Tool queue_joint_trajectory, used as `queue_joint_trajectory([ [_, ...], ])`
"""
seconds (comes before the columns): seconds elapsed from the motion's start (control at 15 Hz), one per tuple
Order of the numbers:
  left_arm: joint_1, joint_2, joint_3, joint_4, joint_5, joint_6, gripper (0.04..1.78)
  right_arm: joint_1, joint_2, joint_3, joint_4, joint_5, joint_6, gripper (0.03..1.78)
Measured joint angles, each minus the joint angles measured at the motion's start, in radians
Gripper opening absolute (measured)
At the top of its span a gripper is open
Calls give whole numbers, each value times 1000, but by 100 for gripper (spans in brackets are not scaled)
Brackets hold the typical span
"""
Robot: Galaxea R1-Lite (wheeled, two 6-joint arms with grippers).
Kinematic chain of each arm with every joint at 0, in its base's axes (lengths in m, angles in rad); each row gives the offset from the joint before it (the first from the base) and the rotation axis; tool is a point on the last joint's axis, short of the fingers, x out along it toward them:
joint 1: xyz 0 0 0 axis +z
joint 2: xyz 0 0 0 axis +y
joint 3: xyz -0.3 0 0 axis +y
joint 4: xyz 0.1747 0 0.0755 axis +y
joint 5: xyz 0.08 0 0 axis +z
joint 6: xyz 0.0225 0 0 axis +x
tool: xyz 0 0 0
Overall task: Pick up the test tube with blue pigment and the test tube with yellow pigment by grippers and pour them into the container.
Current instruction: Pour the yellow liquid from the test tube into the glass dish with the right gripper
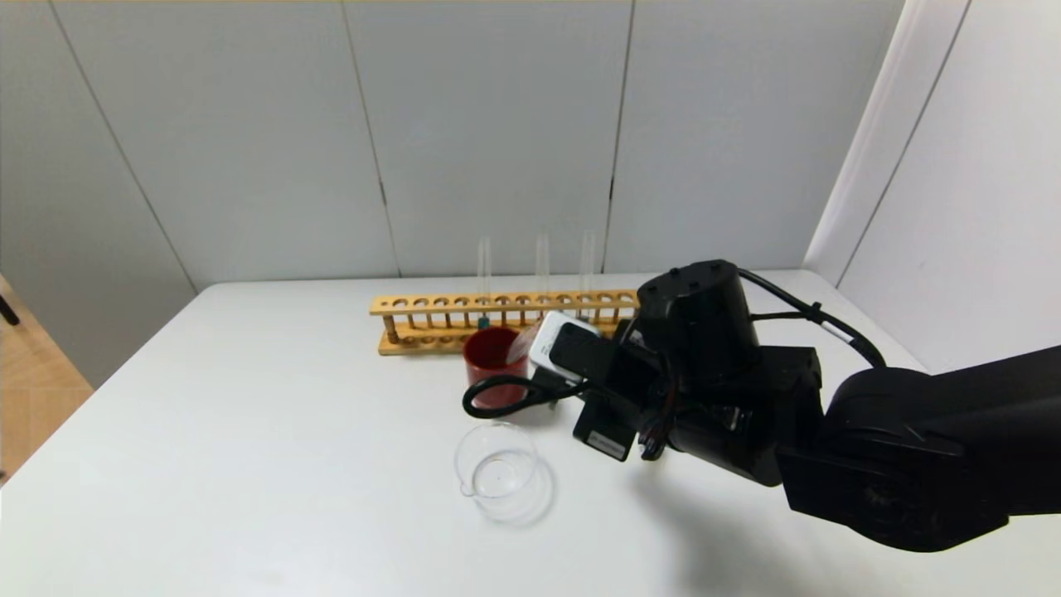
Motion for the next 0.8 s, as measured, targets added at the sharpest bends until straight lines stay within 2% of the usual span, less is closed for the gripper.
queue_joint_trajectory([
  [0.47, 0, 0, 0, 0, 0, 0, 171, 47, 5, 0, 12, -5, -17, 28],
  [0.8, 0, 0, 0, 0, 0, 0, 171, 40, 2, 17, 35, -21, -131, 28],
])
